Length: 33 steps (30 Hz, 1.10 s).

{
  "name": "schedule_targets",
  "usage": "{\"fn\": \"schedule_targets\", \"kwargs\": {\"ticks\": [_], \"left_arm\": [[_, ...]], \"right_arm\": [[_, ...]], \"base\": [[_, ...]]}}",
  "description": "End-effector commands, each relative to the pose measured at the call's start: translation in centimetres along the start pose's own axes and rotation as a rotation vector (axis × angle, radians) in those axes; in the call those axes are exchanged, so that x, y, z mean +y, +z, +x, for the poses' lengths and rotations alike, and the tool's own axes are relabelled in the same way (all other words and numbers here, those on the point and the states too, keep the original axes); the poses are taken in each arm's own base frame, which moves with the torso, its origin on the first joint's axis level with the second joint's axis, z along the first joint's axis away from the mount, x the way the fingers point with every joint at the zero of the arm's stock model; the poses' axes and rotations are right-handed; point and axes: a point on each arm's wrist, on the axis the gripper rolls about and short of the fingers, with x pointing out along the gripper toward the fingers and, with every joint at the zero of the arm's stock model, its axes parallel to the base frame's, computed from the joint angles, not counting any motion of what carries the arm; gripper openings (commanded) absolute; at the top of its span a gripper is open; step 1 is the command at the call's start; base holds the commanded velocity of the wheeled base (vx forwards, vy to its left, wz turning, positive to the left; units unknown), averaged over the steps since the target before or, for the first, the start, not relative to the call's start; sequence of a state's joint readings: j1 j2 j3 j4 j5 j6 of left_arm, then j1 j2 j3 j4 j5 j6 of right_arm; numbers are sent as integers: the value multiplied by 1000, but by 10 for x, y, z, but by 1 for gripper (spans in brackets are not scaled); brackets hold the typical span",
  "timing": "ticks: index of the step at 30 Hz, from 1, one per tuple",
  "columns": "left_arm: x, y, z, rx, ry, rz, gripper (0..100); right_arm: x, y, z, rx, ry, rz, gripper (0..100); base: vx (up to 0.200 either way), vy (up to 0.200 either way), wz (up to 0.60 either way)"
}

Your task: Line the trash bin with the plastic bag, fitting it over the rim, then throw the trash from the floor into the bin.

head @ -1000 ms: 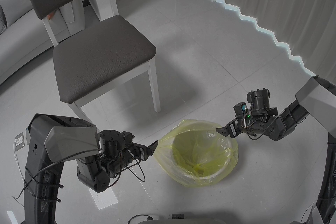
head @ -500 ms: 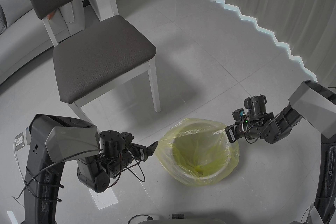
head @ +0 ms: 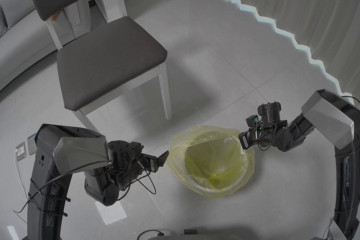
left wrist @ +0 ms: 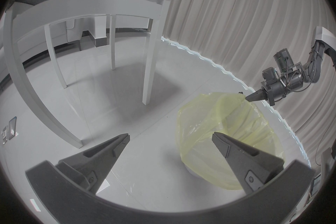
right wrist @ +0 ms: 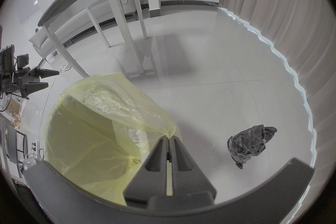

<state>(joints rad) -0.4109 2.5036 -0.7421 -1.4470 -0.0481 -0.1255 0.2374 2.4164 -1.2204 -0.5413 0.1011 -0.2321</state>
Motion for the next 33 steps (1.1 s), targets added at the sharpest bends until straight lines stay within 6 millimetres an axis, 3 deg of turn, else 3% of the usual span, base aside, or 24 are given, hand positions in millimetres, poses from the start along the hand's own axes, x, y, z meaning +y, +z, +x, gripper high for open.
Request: {"fn": "schedule_targets", "kwargs": {"ticks": [1,9,10,18,20,33], "left_arm": [[2,-2,3,1,5,-2,100],[1,1,4,-9,-1,-1,100],[0,1,4,-10,-3,0,100],[-13,15,9,-58,-38,12,100],[-24,20,14,-85,-68,27,100],[-70,31,36,-70,-157,138,100]], "right_arm": [[3,-12,18,26,10,0,0],[4,-16,18,38,13,-3,0],[5,-14,16,34,13,-6,100],[1,8,-10,-20,-4,-6,100],[0,13,-20,-32,-10,-5,100],[-13,18,-38,-47,-45,4,100]], "base": [[0,0,0],[0,0,0],[0,0,0],[0,0,0],[0,0,0],[0,0,0]]}}
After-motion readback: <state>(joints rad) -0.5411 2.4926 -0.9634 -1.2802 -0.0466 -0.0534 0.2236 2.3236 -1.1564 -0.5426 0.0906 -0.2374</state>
